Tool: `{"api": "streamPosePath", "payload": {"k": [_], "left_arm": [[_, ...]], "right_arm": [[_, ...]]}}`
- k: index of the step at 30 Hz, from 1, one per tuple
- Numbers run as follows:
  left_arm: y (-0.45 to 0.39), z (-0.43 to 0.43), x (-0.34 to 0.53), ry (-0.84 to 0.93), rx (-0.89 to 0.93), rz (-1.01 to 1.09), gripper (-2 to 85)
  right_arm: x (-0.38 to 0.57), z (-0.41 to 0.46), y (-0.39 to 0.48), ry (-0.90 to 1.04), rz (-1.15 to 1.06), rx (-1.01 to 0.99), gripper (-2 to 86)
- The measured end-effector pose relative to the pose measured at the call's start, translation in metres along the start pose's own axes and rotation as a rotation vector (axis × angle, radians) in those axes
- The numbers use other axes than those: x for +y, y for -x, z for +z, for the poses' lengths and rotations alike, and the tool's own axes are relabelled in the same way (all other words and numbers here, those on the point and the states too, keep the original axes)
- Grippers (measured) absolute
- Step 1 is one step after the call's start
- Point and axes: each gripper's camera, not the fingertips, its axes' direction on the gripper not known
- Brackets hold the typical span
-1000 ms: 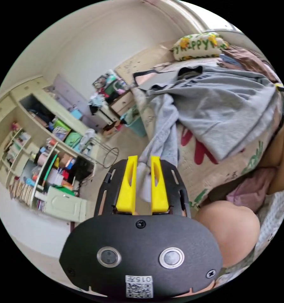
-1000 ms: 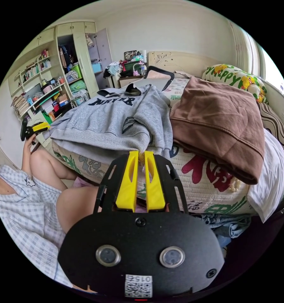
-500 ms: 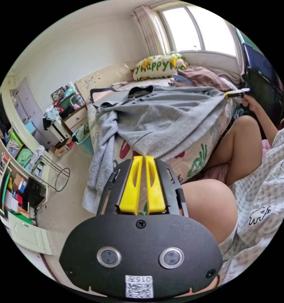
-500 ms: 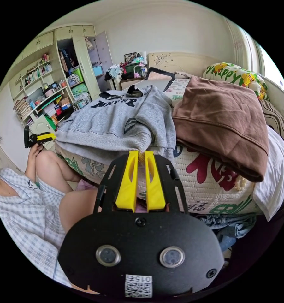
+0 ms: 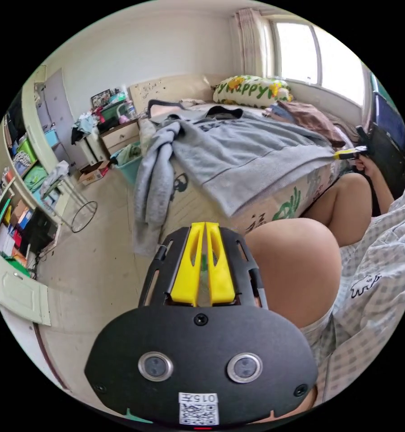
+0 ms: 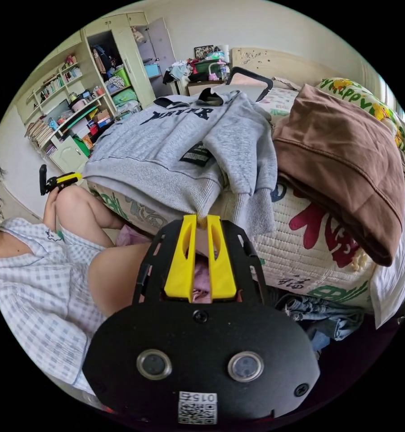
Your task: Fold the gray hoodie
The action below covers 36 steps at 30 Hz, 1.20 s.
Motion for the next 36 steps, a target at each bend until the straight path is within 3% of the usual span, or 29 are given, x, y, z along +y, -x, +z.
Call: {"api": "streamPosePath", "payload": {"k": [4, 6, 9, 15, 22, 25, 28, 31, 34, 36], "left_arm": [[0.031, -0.057, -0.023, -0.188, 0.163, -0.021, -0.5], [0.037, -0.088, -0.074, -0.361, 0.129, 0.016, -0.5], [0.029, -0.084, -0.165, -0.477, 0.045, 0.070, -0.3], [-0.004, 0.051, -0.387, -0.191, 0.055, 0.272, 3.6], [-0.029, 0.217, -0.524, 0.192, -0.104, 0.464, 7.0], [-0.013, 0.242, -0.548, 0.211, -0.194, 0.452, 5.6], [0.007, 0.250, -0.558, 0.245, -0.114, 0.449, 2.3], [0.021, 0.259, -0.572, 0.308, -0.099, 0.443, 0.4], [0.045, 0.245, -0.603, 0.220, 0.033, 0.283, -0.3], [0.083, 0.228, -0.628, 0.042, 0.247, 0.012, -0.5]], "right_arm": [[-0.012, -0.045, -0.008, -0.116, 0.019, -0.006, 5.2], [-0.051, -0.071, -0.001, -0.217, -0.053, 0.036, 5.0], [-0.131, -0.073, 0.015, -0.278, -0.194, 0.034, 5.3], [-0.332, 0.005, 0.017, -0.168, -0.273, -0.001, 8.9], [-0.501, 0.131, -0.005, 0.123, -0.300, 0.120, 12.5], [-0.539, 0.166, -0.024, 0.270, -0.310, 0.036, 11.7], [-0.557, 0.168, -0.038, 0.272, -0.307, 0.085, 5.9], [-0.579, 0.157, -0.059, 0.250, -0.234, 0.011, 3.5], [-0.599, 0.135, -0.081, 0.096, -0.119, -0.117, 1.6], [-0.614, 0.126, -0.101, -0.035, -0.011, -0.219, 0.9]]}}
